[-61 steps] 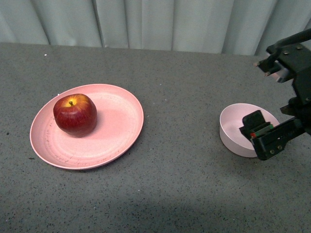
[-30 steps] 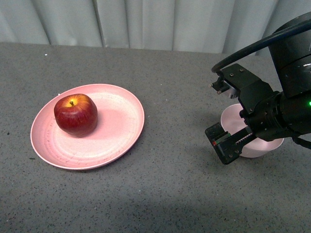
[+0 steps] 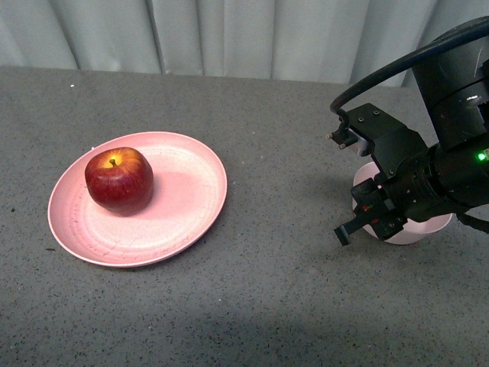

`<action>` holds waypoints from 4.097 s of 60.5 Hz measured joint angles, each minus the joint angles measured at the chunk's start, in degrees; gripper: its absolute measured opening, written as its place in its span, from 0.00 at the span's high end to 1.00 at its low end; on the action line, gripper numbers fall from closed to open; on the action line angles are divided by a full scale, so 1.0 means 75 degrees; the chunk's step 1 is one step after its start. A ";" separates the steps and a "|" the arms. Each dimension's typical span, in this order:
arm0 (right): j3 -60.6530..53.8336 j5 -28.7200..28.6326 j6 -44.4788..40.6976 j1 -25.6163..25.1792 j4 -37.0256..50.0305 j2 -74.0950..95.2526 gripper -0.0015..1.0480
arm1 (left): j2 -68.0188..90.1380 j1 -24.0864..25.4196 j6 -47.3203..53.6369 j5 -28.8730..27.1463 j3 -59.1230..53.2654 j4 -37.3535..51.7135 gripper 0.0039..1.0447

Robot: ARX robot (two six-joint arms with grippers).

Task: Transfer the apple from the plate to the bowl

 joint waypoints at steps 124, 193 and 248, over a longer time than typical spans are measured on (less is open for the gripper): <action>-0.0868 -0.0968 0.1769 0.0935 0.3634 -0.1320 0.07 | 0.0000 0.0000 -0.0003 -0.0003 0.0000 0.0000 0.06; -0.6898 0.0586 0.2154 -0.2113 0.5694 -0.9130 0.99 | 0.0000 0.0000 0.0000 -0.0003 0.0000 0.0000 0.06; -0.7096 0.0548 0.2154 -0.2229 0.1737 -1.3467 0.99 | 0.0000 0.0000 0.0000 -0.0003 0.0000 0.0000 0.06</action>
